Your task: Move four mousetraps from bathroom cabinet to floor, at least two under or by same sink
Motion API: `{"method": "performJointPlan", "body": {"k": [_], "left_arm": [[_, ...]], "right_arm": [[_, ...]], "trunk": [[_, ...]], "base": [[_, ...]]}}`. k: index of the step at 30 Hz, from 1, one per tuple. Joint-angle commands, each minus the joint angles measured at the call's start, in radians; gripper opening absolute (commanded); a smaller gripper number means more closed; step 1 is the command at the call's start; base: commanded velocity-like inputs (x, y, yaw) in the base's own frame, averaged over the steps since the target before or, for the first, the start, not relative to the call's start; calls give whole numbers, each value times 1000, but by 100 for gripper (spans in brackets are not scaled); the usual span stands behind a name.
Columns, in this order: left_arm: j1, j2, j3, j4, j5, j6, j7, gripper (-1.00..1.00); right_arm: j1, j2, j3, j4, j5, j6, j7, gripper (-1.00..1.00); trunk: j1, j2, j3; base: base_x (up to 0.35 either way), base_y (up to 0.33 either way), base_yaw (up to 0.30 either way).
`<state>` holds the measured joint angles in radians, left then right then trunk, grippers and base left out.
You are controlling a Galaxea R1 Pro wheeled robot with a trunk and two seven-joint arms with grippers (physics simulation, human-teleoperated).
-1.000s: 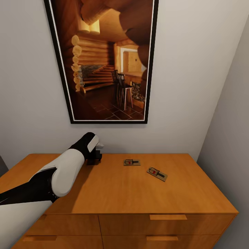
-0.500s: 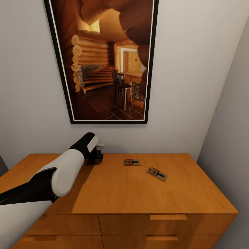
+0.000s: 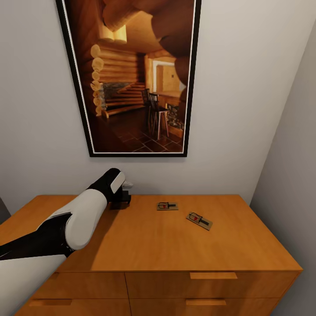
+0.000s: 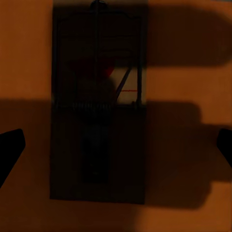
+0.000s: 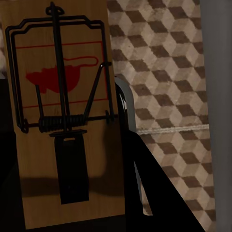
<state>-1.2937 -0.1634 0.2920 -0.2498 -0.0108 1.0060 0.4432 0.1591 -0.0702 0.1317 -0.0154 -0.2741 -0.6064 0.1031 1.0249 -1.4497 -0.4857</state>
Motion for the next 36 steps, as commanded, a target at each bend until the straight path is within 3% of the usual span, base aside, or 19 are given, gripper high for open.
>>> {"method": "performJointPlan", "body": {"k": [1,36], "left_arm": [[0,-1,12,37,15,0,3,100],[2,-1,12,44,14,-19,3,100]], "right_arm": [[0,0,7,-1,-14,-1,7,-100],[0,0,7,-1,-14,-1,7,-100]], "trunk": [[0,0,-1],[0,0,-1]], "base": [[0,0,0],[0,5,0]]}}
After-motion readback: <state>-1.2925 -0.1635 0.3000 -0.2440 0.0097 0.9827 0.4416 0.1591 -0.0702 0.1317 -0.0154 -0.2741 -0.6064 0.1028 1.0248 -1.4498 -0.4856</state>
